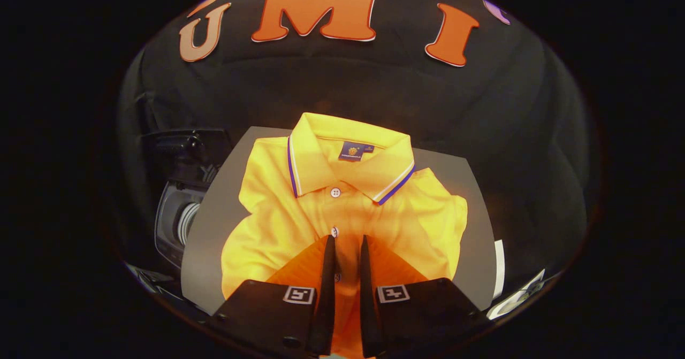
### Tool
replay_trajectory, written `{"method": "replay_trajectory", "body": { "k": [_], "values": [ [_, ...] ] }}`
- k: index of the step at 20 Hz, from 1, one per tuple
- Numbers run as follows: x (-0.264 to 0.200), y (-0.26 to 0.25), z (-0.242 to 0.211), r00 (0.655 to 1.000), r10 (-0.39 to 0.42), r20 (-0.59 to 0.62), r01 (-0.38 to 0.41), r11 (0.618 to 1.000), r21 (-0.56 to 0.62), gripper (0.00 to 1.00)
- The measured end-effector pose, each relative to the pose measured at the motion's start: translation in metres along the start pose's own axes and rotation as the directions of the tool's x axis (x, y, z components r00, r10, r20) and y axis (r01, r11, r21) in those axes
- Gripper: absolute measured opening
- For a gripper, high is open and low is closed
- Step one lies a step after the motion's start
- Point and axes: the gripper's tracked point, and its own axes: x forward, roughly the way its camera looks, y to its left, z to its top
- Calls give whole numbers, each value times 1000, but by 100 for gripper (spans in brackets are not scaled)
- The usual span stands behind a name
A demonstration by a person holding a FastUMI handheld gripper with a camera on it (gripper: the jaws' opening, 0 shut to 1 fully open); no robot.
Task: Put the clothes into the washing machine and then close the washing machine lid.
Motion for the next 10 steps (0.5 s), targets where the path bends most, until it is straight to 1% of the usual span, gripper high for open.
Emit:
{"method": "replay_trajectory", "body": {
  "k": [1,4,7,10],
  "values": [
    [0,1,-2,1000,1,-13,-1,1000,0,24],
    [1,1,0,1000,-4,-9,4,1000,29,13],
    [-1,1,1,999,-33,8,32,999,20,13],
    [-1,1,0,997,-64,30,65,997,-36,13]
  ]
}}
